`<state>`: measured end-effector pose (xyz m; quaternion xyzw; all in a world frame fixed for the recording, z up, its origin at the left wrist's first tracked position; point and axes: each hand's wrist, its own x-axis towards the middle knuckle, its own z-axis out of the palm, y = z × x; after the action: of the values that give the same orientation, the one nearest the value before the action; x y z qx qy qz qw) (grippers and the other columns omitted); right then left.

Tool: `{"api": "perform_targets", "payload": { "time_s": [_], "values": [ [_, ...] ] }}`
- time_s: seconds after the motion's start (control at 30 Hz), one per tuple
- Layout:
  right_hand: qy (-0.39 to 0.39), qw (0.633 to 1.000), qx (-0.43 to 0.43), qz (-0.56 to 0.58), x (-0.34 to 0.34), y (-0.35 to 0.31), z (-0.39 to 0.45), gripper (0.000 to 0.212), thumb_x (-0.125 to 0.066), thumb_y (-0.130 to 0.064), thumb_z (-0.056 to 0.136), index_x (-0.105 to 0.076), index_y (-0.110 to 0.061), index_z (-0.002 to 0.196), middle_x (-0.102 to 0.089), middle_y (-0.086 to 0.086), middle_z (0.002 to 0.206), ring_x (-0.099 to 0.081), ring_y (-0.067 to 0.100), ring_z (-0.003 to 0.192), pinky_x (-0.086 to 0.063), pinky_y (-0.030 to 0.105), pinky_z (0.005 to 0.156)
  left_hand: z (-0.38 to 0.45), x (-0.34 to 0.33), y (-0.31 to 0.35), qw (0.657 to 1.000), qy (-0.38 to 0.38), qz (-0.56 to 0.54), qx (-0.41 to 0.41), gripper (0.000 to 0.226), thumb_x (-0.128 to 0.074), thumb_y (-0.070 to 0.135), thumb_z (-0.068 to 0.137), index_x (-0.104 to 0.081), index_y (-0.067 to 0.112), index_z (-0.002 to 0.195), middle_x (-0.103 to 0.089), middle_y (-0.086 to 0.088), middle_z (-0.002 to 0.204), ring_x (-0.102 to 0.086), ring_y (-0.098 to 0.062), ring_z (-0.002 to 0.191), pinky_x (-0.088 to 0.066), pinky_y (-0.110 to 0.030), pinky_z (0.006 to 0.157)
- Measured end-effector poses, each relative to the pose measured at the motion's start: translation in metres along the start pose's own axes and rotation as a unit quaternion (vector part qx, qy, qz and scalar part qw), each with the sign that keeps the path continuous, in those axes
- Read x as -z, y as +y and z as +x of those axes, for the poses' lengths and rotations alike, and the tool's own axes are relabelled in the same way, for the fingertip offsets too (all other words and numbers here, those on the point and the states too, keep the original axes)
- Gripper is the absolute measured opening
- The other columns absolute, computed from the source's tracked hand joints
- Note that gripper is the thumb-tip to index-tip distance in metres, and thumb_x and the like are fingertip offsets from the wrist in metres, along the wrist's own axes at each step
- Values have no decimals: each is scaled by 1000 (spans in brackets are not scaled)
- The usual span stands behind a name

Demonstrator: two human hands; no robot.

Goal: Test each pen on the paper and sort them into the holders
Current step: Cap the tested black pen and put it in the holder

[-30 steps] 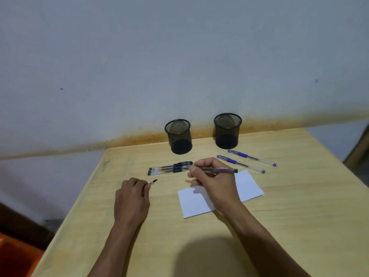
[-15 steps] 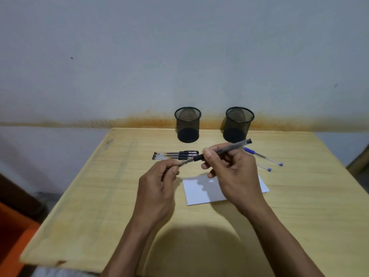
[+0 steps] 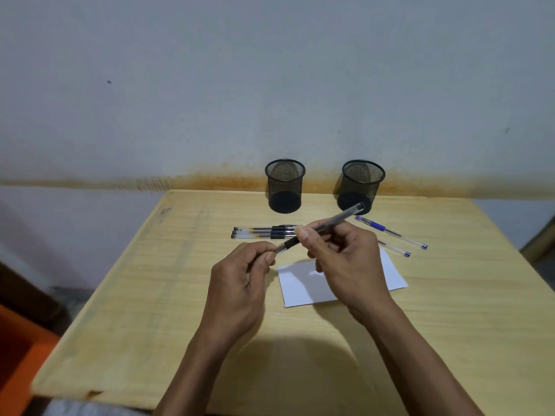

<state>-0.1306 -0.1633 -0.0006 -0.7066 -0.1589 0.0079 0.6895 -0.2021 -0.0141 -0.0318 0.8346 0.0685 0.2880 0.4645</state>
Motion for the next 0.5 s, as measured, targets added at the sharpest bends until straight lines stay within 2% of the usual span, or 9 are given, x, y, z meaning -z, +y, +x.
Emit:
{"api": "perform_targets", "payload": {
  "time_s": [0.13,0.27,0.43,0.5],
  "values": [
    [-4,998,-18,56,1,-5,-1,19,-72,-28,88,-76,-9,91,-69,-6,66,-61,2,59,-51,19,55,2,0,5,1000,2,-17,3,21,-60,15,95,-70,32,101,-69,16,85,-67,-11,83,-54,-26,73],
    [42,999,20,0,5,-3,-6,21,-68,-30,93,-74,-12,84,-68,-8,65,-59,-1,57,-49,15,54,5,-4,13,1000,-4,-25,0,23,-63,13,93,-70,34,100,-71,15,81,-67,-8,82,-51,-17,71],
    [95,992,59,-57,9,-3,-11,18,-67,-32,94,-72,-22,80,-65,-11,63,-59,6,60,-54,28,62,7,-19,21,999,-28,-42,4,21,-64,12,92,-71,30,99,-71,13,77,-67,-5,75,-49,-11,65],
    [110,991,56,-53,19,-5,-13,19,-67,-30,95,-71,-21,79,-65,-8,63,-59,8,56,-51,24,57,8,-25,25,998,-46,-42,-9,21,-64,13,91,-70,31,99,-70,12,77,-66,-4,75,-48,-9,64]
  ]
}}
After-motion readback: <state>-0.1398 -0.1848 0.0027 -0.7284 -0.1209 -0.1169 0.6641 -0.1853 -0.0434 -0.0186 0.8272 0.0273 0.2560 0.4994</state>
